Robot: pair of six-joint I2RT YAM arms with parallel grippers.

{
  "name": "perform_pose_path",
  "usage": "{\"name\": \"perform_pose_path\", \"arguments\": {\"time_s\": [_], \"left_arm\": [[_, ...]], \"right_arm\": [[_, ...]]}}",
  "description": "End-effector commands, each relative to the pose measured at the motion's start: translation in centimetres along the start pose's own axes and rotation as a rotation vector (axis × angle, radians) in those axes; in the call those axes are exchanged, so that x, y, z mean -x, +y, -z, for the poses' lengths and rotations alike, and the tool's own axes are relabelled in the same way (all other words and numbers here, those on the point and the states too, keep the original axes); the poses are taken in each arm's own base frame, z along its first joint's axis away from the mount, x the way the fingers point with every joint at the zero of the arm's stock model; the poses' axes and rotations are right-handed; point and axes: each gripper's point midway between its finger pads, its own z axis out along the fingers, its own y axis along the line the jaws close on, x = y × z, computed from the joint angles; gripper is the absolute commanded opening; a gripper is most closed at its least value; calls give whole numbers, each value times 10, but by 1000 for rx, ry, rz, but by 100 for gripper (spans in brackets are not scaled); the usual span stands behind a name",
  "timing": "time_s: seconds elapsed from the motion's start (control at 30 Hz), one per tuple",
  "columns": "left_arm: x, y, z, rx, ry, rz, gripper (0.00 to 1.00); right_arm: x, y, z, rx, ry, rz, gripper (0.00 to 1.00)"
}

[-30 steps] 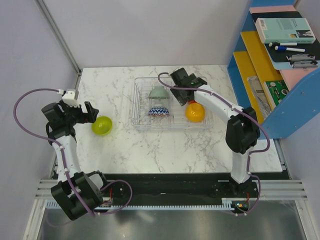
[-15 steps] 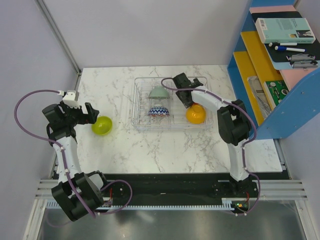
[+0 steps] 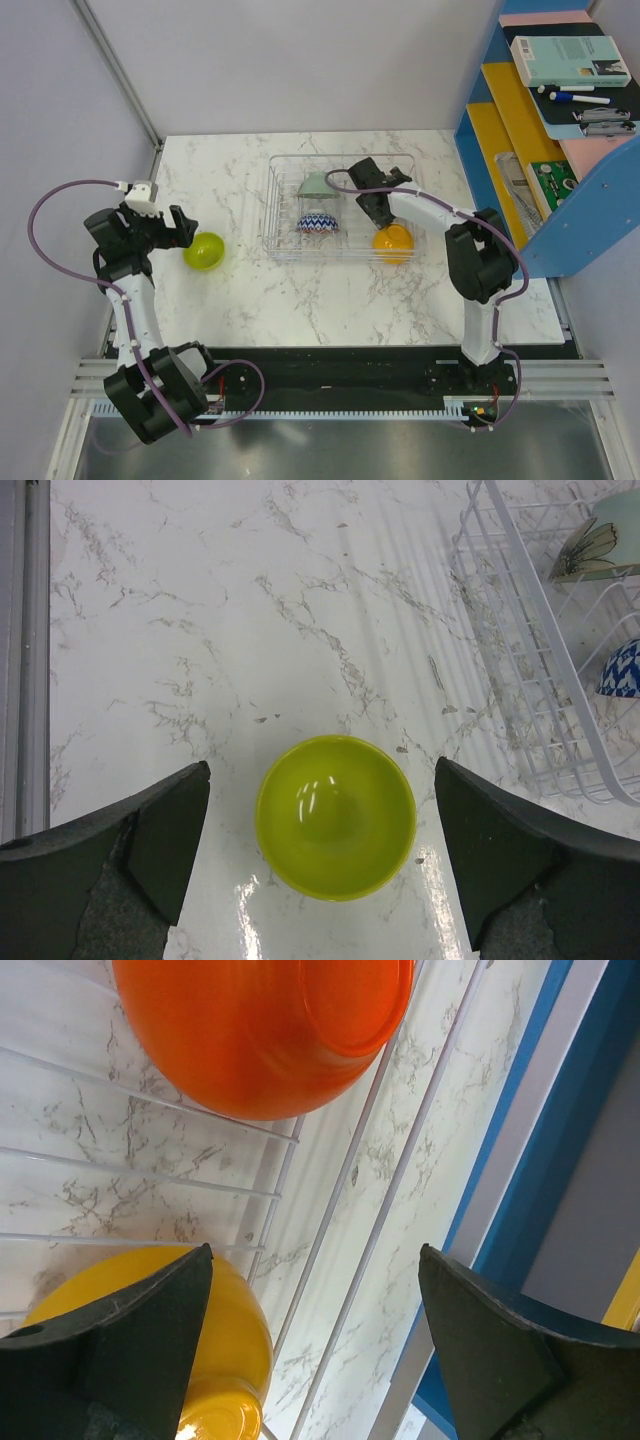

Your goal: Load the bowls into the dish rack

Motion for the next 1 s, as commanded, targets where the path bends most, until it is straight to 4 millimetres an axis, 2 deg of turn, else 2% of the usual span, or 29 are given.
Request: {"name": "perform_pose_path", "arguments": {"time_s": [0.0, 0.03, 0.17, 0.3, 0.33, 0.43, 0.57, 0.63, 0.67, 0.97], "left_arm": [[13, 3, 3, 16, -46, -36, 100], [12, 5, 4, 28, -44, -34, 100], [13, 18, 5, 96, -33, -41, 100], [9, 39, 3, 180, 10, -18, 100], [4, 44, 2, 201, 32, -7, 100], [-1, 53, 3, 238, 56, -13, 100], [-21, 44, 0, 177, 108, -30, 100], [-27, 35, -2, 119, 117, -60, 100], [-36, 29, -2, 90, 138, -58, 100], [-84, 3, 0, -111, 282, -154, 98]], "right_arm": [[-13, -12, 15, -37, 11, 29, 91], [-18, -9, 15, -37, 21, 41, 91], [-18, -13, 20, -58, 5, 34, 91], [9, -35, 34, -108, -67, -15, 92], [23, -43, 42, -114, -100, -38, 93], [47, -56, 57, -117, -162, -76, 94], [64, -66, 69, -114, -220, -117, 95], [64, -69, 69, -133, -222, -111, 95], [66, -71, 68, -147, -229, -115, 95], [55, -74, 35, -183, -165, -91, 96]]}}
